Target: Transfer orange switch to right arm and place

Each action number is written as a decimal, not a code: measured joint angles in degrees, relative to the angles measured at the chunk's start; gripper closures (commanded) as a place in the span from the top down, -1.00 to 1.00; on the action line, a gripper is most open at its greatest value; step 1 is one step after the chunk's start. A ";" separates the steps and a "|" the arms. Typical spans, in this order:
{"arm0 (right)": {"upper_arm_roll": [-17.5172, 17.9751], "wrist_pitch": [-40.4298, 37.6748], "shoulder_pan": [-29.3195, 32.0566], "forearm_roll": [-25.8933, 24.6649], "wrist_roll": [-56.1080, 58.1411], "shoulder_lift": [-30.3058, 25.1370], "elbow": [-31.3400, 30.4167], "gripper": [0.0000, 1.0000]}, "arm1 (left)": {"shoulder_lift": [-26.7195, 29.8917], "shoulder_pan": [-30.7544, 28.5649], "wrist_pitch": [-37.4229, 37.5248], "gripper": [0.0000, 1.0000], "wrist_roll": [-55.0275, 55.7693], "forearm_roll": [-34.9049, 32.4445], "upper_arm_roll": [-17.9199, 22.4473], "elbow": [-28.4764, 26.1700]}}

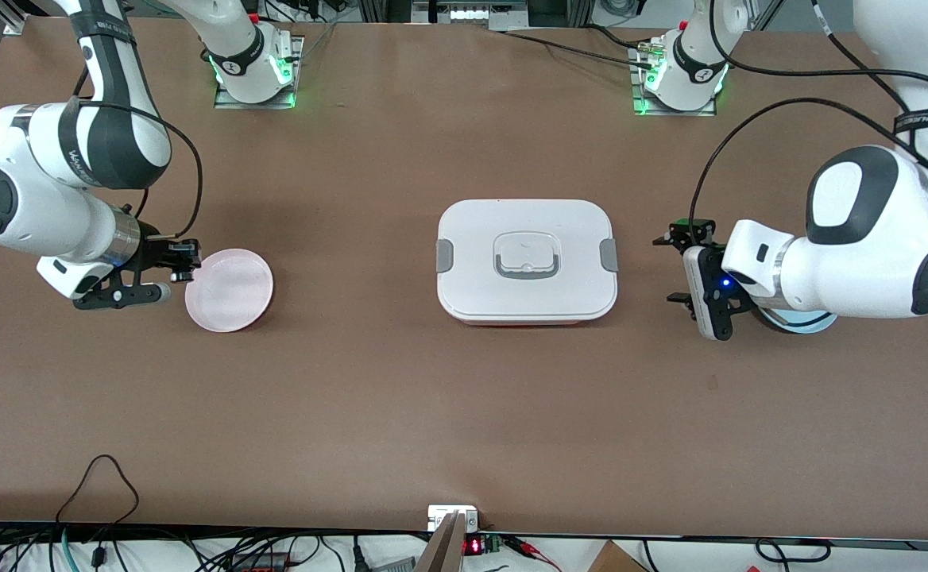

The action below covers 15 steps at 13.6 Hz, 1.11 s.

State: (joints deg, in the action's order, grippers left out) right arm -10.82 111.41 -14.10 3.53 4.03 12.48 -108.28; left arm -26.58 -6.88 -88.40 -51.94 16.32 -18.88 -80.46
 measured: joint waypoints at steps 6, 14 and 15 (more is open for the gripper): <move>0.00 18.83 2.69 -1.88 0.01 0.47 -15.06 -1.00 | 0.43 2.73 13.73 1.00 30.58 -18.57 -0.97 5.52; 1.60 34.96 2.91 -1.79 -2.08 11.91 -17.23 -0.96 | 15.53 6.94 -2.88 1.00 42.87 -18.12 16.03 -3.86; 1.75 35.06 2.91 -1.78 -2.86 12.17 -16.96 -0.75 | 18.63 7.66 -5.62 1.00 42.87 -16.69 18.98 -8.12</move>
State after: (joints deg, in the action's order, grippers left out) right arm -9.07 146.47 -11.19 1.75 1.17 24.64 -125.24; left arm -7.95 0.77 -94.01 -9.08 -0.38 0.11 -88.58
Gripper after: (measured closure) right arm 0.656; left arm 0.000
